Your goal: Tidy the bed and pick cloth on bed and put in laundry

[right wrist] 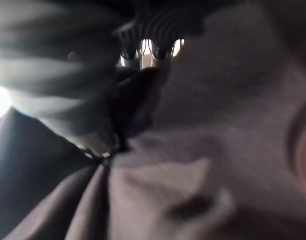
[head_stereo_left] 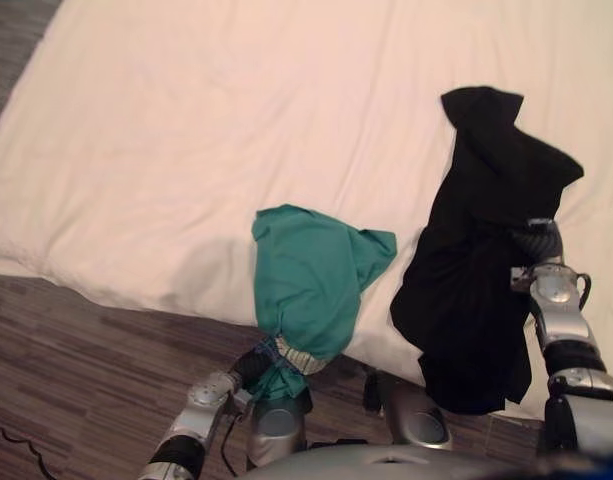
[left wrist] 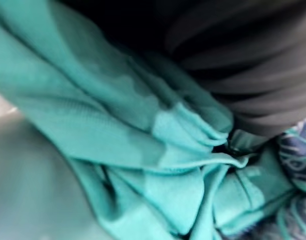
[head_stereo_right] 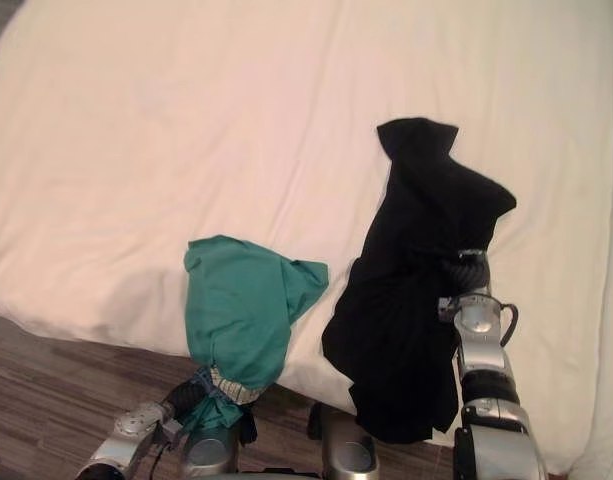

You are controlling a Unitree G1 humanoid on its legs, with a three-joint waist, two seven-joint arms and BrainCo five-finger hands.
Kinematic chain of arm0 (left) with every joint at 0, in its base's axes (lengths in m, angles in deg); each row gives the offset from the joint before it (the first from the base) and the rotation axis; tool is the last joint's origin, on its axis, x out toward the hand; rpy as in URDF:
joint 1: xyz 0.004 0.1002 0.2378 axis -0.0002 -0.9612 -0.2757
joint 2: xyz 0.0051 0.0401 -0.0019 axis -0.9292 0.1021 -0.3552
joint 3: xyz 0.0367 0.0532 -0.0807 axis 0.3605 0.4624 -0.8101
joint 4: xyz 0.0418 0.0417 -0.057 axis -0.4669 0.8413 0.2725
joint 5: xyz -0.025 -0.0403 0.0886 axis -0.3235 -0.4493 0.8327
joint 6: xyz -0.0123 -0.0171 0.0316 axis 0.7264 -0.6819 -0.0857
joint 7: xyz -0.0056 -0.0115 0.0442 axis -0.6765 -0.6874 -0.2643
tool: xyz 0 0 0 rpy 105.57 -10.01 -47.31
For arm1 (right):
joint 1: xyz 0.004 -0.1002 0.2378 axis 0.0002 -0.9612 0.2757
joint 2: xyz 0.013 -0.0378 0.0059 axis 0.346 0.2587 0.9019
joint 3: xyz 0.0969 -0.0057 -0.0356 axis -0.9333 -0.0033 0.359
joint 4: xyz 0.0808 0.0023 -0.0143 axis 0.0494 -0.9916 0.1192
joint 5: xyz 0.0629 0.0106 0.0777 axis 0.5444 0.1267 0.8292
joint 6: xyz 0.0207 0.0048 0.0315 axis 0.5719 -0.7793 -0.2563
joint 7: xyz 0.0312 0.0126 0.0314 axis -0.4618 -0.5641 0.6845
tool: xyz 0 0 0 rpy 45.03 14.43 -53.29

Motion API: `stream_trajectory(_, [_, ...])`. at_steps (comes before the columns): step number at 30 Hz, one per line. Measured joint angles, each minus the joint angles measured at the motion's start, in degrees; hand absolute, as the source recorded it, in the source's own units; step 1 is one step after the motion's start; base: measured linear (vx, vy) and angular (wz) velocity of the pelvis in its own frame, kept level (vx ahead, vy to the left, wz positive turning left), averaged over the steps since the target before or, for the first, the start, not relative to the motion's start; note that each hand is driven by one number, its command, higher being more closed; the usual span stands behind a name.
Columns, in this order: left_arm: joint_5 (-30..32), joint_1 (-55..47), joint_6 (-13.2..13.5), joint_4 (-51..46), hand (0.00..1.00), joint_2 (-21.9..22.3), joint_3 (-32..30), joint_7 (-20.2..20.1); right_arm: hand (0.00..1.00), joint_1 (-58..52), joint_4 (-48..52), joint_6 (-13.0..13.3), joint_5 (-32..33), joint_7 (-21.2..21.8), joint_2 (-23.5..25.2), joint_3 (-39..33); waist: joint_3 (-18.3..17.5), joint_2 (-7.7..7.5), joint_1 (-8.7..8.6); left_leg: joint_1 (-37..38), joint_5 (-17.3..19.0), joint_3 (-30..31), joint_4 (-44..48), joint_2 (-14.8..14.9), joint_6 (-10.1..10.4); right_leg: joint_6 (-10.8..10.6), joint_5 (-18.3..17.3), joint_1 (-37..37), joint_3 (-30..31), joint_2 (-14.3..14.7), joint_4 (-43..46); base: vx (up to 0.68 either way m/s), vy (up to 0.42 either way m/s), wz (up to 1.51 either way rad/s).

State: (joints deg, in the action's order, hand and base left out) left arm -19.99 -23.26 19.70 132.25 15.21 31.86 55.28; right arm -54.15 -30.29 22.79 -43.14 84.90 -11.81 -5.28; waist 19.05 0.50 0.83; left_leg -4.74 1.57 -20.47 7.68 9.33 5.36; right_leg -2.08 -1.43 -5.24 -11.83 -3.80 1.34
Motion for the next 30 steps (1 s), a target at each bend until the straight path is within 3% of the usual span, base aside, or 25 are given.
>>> stream_trajectory(3, [-0.1,-2.38,-0.8,2.36,1.0,2.11,0.49,2.27,1.0,-6.06,-0.21,0.89,-0.06,2.59,2.01,0.17,-5.72,1.26,-1.52,1.32,0.79,-1.23,1.72,-0.12,0.0,-0.82,-1.63,1.35,-0.04,-0.88,1.66,0.14,0.009,-0.02])
stream_trajectory(6, [-2.25,-3.02,-1.52,6.23,1.0,3.08,1.68,3.56,1.0,-7.63,-2.56,3.26,-0.09,3.23,3.68,0.02,-7.65,3.0,-3.41,7.84,0.89,-2.87,-5.59,-0.28,0.27,-1.33,-2.47,4.03,-0.02,0.06,1.61,0.08,0.023,-0.1])
stream_trajectory(8, [-2.29,-2.88,-1.42,8.2,1.0,3.25,1.67,3.7,1.0,-7.77,-4.31,3.95,-0.09,3.99,4.24,-0.49,-8.21,3.38,-3.96,10.43,0.86,-3.55,-8.68,-0.32,0.35,-1.44,-2.55,5.17,-0.01,0.56,1.55,0.0,0.036,-0.05])
stream_trajectory(14, [0.15,-3.24,-1.55,12.23,1.0,4.06,-2.28,6.39,1.0,-11.82,-6.29,3.87,0.72,9.04,9.02,-4.95,-9.74,1.14,-3.91,15.8,0.55,-6.94,-11.88,-0.9,0.8,-1.52,-2.53,7.51,1.94,0.65,1.55,-0.05,0.014,-0.17])
stream_trajectory(18, [0.17,-4.04,-2.87,14.56,1.0,5.16,-7.46,9.29,1.0,-14.14,-5.67,2.14,2.13,14.2,12.43,-8.15,-10.02,0.72,-4.08,18.51,0.72,-11.9,-13.06,-0.82,1.0,-1.76,-2.38,7.84,4.43,1.3,2.09,-0.06,-0.047,-0.58])
stream_trajectory(24, [2.57,-5.25,-3.62,14.88,1.0,6.15,-14.8,10.93,1.0,-20.96,-1.21,-4.97,2.35,24.4,17.7,-18.94,-10.11,-0.98,-4.28,19.86,3.52,-15.42,-9.81,0.67,1.48,-1.15,-5.12,7.29,5.46,1.77,6.42,0.01,-0.066,-0.19])
stream_trajectory(27, [2.49,-6.01,-3.6,14.89,1.0,6.46,-16.1,11.55,1.0,-22.02,-1.15,-8.47,2.34,25.68,18.91,-25.19,-10.34,-1.01,-4.6,19.95,3.57,-16.07,-10.59,0.18,1.42,-1.18,-5.1,6.78,6.19,1.77,6.24,0.01,0.001,-0.15])
stream_trajectory(30, [1.46,-6.54,-3.53,14.85,1.0,6.59,-16.38,12.78,1.0,-25.51,-1.56,-9.47,2.1,24.75,19.23,-27.39,-10.85,-0.9,-4.52,20.43,2.62,-15.75,-12.84,-0.83,1.23,-1.64,-4.33,7.5,5.88,1.58,4.16,0.05,0.025,0.05])
